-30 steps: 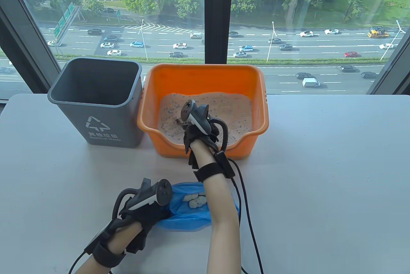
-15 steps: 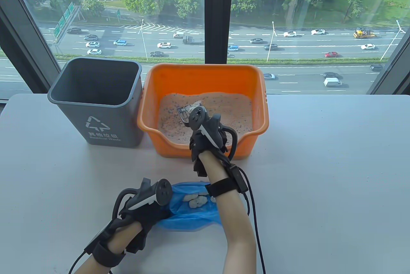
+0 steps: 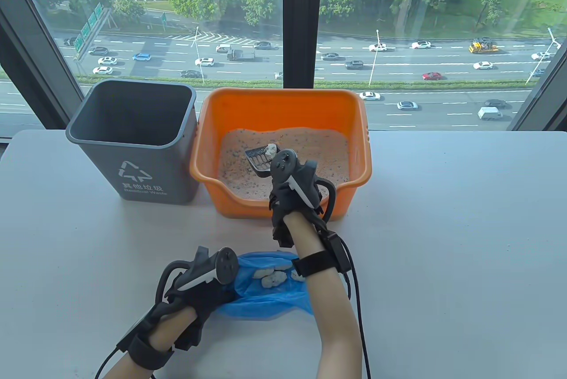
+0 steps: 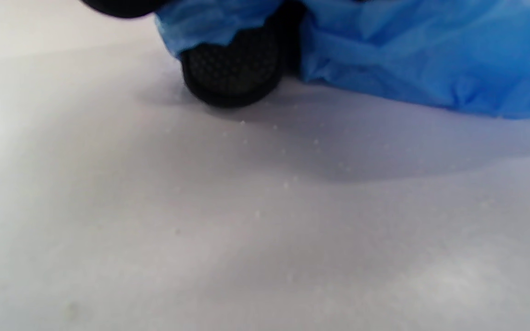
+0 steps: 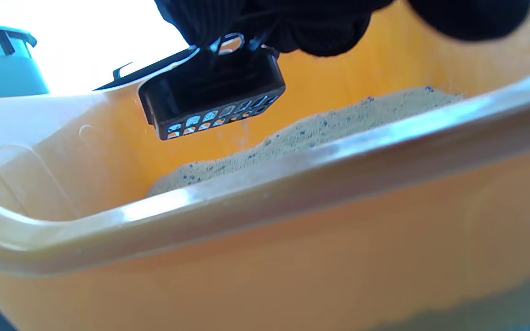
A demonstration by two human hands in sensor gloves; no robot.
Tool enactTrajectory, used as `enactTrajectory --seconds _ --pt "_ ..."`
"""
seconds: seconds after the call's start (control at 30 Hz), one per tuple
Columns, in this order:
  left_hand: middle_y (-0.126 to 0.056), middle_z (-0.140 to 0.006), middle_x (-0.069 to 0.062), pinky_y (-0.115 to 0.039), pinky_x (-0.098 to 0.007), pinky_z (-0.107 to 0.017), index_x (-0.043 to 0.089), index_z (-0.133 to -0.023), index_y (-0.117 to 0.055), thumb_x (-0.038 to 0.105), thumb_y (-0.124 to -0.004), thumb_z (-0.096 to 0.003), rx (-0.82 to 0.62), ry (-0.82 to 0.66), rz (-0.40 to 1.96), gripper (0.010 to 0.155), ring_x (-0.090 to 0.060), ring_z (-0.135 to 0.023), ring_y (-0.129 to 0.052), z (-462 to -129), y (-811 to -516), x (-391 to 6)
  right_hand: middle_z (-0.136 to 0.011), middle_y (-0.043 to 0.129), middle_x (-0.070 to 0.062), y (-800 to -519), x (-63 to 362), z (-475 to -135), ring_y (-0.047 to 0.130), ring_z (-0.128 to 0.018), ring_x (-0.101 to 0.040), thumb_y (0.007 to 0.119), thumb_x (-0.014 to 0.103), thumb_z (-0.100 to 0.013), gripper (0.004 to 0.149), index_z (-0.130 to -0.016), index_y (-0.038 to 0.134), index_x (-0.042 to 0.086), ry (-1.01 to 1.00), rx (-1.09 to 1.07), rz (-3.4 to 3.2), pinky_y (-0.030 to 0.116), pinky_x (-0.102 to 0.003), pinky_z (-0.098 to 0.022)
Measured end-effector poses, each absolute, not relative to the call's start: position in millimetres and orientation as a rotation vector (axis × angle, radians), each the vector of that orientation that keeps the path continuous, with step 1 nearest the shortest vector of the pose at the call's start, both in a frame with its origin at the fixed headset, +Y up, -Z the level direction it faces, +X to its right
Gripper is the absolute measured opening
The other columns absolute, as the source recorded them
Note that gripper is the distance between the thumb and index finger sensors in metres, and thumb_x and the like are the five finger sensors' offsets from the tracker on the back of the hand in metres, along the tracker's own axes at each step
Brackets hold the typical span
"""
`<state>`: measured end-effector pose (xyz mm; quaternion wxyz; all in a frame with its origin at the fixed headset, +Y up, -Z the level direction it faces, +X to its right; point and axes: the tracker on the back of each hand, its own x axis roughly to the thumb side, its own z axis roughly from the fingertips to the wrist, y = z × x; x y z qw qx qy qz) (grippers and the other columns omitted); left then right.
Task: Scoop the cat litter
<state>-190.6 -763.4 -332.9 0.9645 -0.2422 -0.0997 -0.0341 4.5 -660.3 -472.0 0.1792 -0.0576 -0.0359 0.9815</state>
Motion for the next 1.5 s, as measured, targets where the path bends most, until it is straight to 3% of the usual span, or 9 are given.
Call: enactTrajectory --seconds 0.1,0.17,0.5,0.77,1.03,1.17,1.37,1.5 --pt "-0.082 -0.075 0.006 -0.071 -0.038 -0.045 0.040 -0.106 -0.039 0.048 -0.077 -0.0469 -0.490 -0.202 -0.071 0.070 -0.011 -0.052 -0.094 -333.0 -763.4 -190.4 -0.079 0.064 -0.028 -659.2 6.2 -472.1 0.079 -0.028 -0.010 0.070 0.031 -0.044 0.058 -0.093 0.059 0.002 -0.018 -0.141 2.768 0.075 -0.034 -0.022" --pt "-0.082 -0.075 0.007 -0.071 -0.038 -0.045 0.041 -0.106 -0.039 0.048 -0.077 -0.0468 -0.490 -0.202 -0.069 0.070 -0.010 -0.052 -0.094 -333.0 -763.5 -190.5 -0.078 0.065 -0.028 -657.9 7.3 -470.8 0.079 -0.027 -0.010 0.070 0.030 -0.043 0.058 -0.092 0.060 0.001 -0.103 -0.153 2.768 0.074 -0.035 -0.021" --pt "-0.082 -0.074 0.007 -0.071 -0.038 -0.045 0.041 -0.106 -0.039 0.048 -0.076 -0.0468 -0.489 -0.202 -0.071 0.070 -0.010 -0.052 -0.094 -333.0 -763.6 -190.3 -0.078 0.065 -0.028 -642.9 17.6 -446.6 0.079 -0.027 -0.010 0.071 0.030 -0.043 0.058 -0.092 0.060 0.001 -0.110 -0.097 2.738 0.074 -0.035 -0.021" --pt "-0.082 -0.075 0.007 -0.071 -0.038 -0.045 0.041 -0.106 -0.039 0.049 -0.076 -0.0468 -0.488 -0.199 -0.073 0.070 -0.010 -0.052 -0.094 -332.6 -763.6 -190.3 -0.079 0.065 -0.030 -611.6 46.5 -373.3 0.081 -0.030 -0.014 0.073 0.028 -0.044 0.057 -0.092 0.062 0.001 0.077 0.071 2.670 0.075 -0.038 -0.024" --pt "-0.082 -0.075 0.007 -0.071 -0.038 -0.045 0.041 -0.106 -0.039 0.049 -0.076 -0.0468 -0.485 -0.196 -0.080 0.070 -0.010 -0.052 -0.094 -332.2 -763.5 -190.1 -0.079 0.067 -0.032 -598.5 69.2 -307.2 0.082 -0.032 -0.018 0.077 0.025 -0.043 0.057 -0.092 0.066 -0.001 0.301 0.282 2.695 0.074 -0.042 -0.026" --pt "-0.082 -0.075 0.007 -0.071 -0.038 -0.045 0.041 -0.106 -0.039 0.049 -0.076 -0.0467 -0.486 -0.192 -0.078 0.070 -0.010 -0.051 -0.094 -332.0 -763.5 -190.2 -0.079 0.067 -0.032 -607.9 61.1 -285.1 0.083 -0.033 -0.020 0.078 0.024 -0.043 0.057 -0.092 0.067 -0.001 0.448 0.405 2.812 0.074 -0.043 -0.027" --pt "-0.084 -0.071 0.008 -0.072 -0.038 -0.044 0.040 -0.106 -0.038 0.050 -0.076 -0.0465 -0.495 -0.187 -0.070 0.072 -0.010 -0.047 -0.094 -332.1 -763.6 -191.0 -0.080 0.067 -0.031 -639.0 27.4 -287.1 0.083 -0.034 -0.020 0.079 0.024 -0.042 0.056 -0.092 0.067 0.000 0.689 0.585 2.876 0.074 -0.044 -0.028" --pt "-0.084 -0.071 0.008 -0.072 -0.038 -0.044 0.040 -0.106 -0.038 0.050 -0.076 -0.0465 -0.492 -0.188 -0.074 0.072 -0.010 -0.048 -0.094 -332.1 -763.6 -190.9 -0.077 0.074 -0.031 -646.8 4.8 -301.6 0.086 -0.029 -0.019 0.083 0.027 -0.040 0.056 -0.089 0.073 0.001 0.653 0.674 2.912 0.077 -0.041 -0.024"
